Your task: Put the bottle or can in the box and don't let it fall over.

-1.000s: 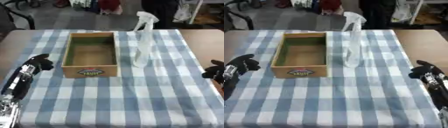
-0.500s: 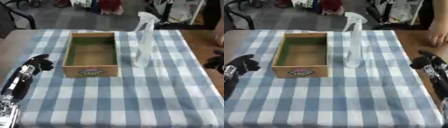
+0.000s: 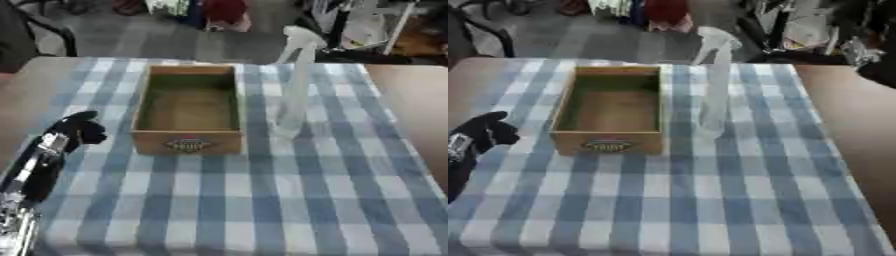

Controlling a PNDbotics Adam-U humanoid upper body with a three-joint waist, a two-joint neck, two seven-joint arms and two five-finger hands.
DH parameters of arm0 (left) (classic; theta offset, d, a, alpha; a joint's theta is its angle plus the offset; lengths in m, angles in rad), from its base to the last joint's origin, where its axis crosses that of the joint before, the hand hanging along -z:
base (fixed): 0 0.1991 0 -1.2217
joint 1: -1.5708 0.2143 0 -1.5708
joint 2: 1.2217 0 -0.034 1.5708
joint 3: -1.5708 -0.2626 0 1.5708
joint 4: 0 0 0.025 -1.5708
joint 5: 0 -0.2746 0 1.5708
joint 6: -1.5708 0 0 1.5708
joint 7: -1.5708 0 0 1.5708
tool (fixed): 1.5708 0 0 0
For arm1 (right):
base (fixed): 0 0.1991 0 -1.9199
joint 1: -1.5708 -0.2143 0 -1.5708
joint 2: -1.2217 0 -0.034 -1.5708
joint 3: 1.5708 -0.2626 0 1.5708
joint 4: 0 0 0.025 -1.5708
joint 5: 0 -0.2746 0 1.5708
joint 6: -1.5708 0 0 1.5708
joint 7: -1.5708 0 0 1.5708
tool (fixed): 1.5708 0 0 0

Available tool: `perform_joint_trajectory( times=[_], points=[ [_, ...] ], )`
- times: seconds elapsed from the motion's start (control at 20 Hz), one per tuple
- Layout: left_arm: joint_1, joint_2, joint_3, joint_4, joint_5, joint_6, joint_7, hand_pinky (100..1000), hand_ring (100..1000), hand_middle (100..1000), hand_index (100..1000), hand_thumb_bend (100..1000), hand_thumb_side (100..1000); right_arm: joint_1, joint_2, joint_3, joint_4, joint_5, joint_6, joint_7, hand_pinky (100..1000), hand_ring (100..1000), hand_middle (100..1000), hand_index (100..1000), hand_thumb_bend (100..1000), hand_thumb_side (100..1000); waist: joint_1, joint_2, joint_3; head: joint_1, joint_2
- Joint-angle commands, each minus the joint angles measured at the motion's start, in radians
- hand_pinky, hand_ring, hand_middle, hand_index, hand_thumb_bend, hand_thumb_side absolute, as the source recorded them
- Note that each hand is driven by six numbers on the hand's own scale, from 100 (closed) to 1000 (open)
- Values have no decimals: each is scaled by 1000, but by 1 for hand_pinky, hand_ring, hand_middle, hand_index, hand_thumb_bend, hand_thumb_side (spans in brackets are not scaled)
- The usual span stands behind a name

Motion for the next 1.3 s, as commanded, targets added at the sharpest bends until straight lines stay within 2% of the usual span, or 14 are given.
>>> perform_joint_trajectory(
  times=[0.05,0.2,0.3,0.35,0.4,0.55,0.85,1.3],
  points=[
    [-9,18,-6,-14,3,-2,-8,743,670,639,863,118,970,-98,-42,31,114,58,-53,44,813,762,745,934,100,415,3,-9,6,-15,-6],
    [-9,15,-12,-12,4,-4,-13,743,670,639,863,118,972,-205,-21,46,249,134,-90,94,839,796,774,955,100,450,8,-7,19,-34,-14],
    [-11,13,-16,-12,5,-6,-17,743,671,639,863,117,972,-265,7,44,342,189,-109,132,874,834,801,969,100,523,12,-5,26,-43,-20],
    [-11,12,-17,-11,5,-6,-19,743,671,639,863,117,972,-287,19,39,381,212,-119,148,874,834,801,969,100,523,14,-5,28,-45,-21],
    [-12,11,-19,-11,6,-7,-21,743,671,639,863,117,972,-309,35,35,421,240,-124,168,924,883,831,983,100,586,17,-4,33,-52,-23],
    [-13,8,-23,-11,8,-9,-25,743,672,639,863,116,972,-359,75,18,507,316,-137,223,986,941,868,996,100,642,24,-3,44,-67,-29],
    [-14,5,-30,-9,12,-12,-32,743,673,639,863,116,973,-408,124,-4,577,437,-149,261,1000,985,906,1000,100,706,30,-4,57,-84,-35],
    [-15,5,-33,-7,15,-12,-38,744,675,639,863,116,973,-426,153,2,606,544,-171,300,1000,976,913,1000,100,760,29,-6,64,-94,-30]
  ],
)
